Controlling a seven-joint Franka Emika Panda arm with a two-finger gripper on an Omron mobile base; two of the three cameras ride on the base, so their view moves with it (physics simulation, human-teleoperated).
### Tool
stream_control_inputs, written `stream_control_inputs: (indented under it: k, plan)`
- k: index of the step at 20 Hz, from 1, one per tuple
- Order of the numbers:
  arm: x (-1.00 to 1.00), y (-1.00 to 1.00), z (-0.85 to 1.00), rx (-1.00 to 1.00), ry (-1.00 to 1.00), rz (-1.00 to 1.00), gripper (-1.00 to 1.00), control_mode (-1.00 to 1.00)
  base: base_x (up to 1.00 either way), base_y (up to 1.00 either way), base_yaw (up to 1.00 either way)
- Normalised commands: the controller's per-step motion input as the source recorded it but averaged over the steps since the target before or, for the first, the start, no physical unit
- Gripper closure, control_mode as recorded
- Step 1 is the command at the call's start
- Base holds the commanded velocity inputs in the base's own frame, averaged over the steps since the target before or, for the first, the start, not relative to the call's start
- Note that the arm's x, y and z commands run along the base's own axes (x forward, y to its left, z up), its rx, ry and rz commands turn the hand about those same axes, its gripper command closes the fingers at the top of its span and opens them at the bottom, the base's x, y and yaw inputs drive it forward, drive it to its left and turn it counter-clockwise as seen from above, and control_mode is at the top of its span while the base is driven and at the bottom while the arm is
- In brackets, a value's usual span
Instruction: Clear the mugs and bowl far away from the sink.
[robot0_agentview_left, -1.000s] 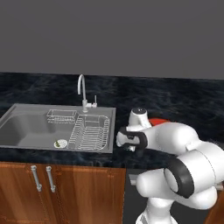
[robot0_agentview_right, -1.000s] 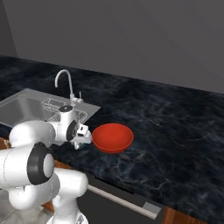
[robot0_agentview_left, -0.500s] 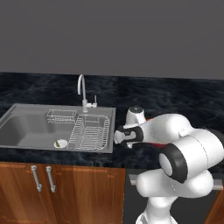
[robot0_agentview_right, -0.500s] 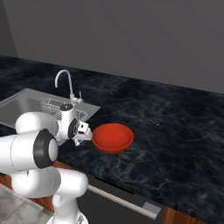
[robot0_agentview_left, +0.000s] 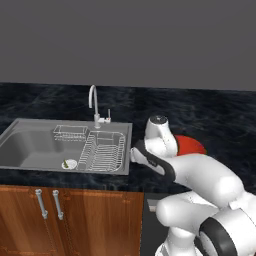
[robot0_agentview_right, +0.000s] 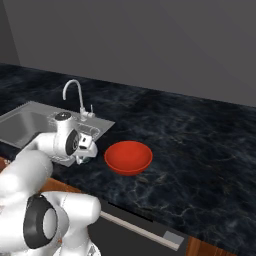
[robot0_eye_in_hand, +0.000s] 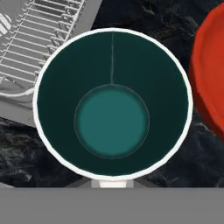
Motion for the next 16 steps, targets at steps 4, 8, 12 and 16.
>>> stream_control_inputs:
  k: [4,8,12,16]
  plan:
    - [-0.3,-0.13,1.0,-0.02,0.0,0.03,1.0,-1.0,0.0,0.0,0.0]
    - [-0.74,-0.21,1.0,0.0,0.04,0.07,1.0,-1.0,0.0,0.0,0.0]
    - [-0.82,-0.35,0.85,0.0,0.0,0.09,1.0,-1.0,0.0,0.0,0.0]
    - [-0.67,-0.19,0.59,0.0,-0.02,0.09,1.0,-1.0,0.0,0.0,0.0]
